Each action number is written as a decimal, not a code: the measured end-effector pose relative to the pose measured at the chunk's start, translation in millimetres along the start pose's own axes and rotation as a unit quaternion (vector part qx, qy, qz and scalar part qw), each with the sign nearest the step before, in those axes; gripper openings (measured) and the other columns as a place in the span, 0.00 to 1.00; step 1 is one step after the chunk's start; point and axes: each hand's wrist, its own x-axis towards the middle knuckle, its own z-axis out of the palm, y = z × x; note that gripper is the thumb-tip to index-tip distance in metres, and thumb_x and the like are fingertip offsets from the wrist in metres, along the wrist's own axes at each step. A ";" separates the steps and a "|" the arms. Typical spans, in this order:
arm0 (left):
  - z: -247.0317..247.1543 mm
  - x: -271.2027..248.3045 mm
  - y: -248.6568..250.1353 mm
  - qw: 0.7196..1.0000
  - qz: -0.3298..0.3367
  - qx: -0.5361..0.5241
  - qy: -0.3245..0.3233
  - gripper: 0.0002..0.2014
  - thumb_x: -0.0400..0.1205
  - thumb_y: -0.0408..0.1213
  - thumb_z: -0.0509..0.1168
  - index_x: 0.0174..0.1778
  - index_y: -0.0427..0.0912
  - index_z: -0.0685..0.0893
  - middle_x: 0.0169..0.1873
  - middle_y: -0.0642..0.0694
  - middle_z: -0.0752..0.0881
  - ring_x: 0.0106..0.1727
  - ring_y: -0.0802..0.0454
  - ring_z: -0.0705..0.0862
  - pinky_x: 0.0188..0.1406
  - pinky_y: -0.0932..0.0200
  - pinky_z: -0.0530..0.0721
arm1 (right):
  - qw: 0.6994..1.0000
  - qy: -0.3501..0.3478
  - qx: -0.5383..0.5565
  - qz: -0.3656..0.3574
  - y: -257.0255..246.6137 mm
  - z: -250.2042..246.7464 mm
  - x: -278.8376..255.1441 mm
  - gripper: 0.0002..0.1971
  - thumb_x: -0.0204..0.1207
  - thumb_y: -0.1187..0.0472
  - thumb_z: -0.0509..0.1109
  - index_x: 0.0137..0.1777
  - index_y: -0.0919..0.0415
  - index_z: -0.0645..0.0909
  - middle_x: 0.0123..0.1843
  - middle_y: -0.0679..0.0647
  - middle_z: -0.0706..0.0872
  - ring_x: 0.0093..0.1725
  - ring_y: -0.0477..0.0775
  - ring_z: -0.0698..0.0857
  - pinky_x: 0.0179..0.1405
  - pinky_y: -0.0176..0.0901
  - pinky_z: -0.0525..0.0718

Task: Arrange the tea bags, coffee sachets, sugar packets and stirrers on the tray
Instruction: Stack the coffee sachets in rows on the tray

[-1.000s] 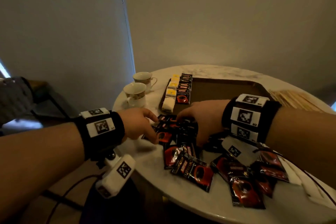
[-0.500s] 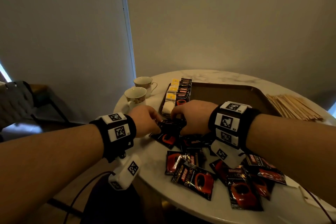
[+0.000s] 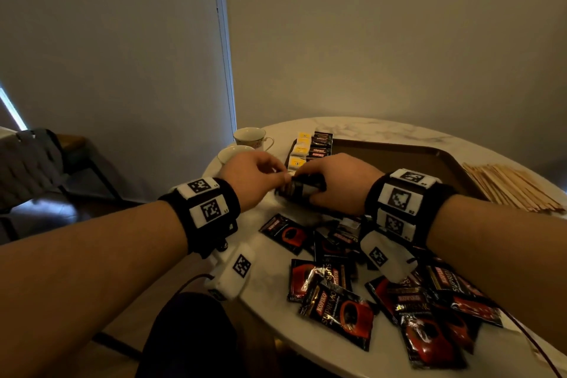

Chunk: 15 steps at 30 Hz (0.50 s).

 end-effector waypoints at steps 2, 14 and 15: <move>-1.1 6.5 1.6 0.999 0.002 -0.047 0.028 0.09 0.80 0.50 0.76 0.55 0.56 0.90 0.45 0.49 0.91 0.49 0.52 0.88 0.53 0.52 0.87 | 0.998 0.025 0.061 0.020 5.0 -5.2 0.2 0.28 0.80 0.58 0.74 0.78 0.39 0.77 0.64 0.45 0.86 0.56 0.46 0.85 0.56 0.42 0.86; 38.0 43.3 39.5 0.963 -0.002 -0.268 -0.001 0.17 0.90 0.31 0.62 0.74 0.50 0.79 0.62 0.44 0.88 0.56 0.49 0.90 0.49 0.52 0.93 | 0.783 0.079 0.614 0.055 45.6 -6.3 18.9 0.23 0.79 0.76 0.67 0.69 0.54 0.82 0.60 0.62 0.90 0.51 0.61 0.93 0.45 0.55 0.93; 43.4 49.2 41.3 0.967 -0.003 -0.255 -0.008 0.16 0.90 0.30 0.61 0.71 0.50 0.81 0.62 0.43 0.89 0.57 0.47 0.90 0.53 0.48 0.93 | 0.770 0.082 0.629 0.059 49.4 -2.4 21.2 0.24 0.79 0.76 0.65 0.70 0.54 0.82 0.61 0.64 0.90 0.53 0.64 0.93 0.46 0.57 0.93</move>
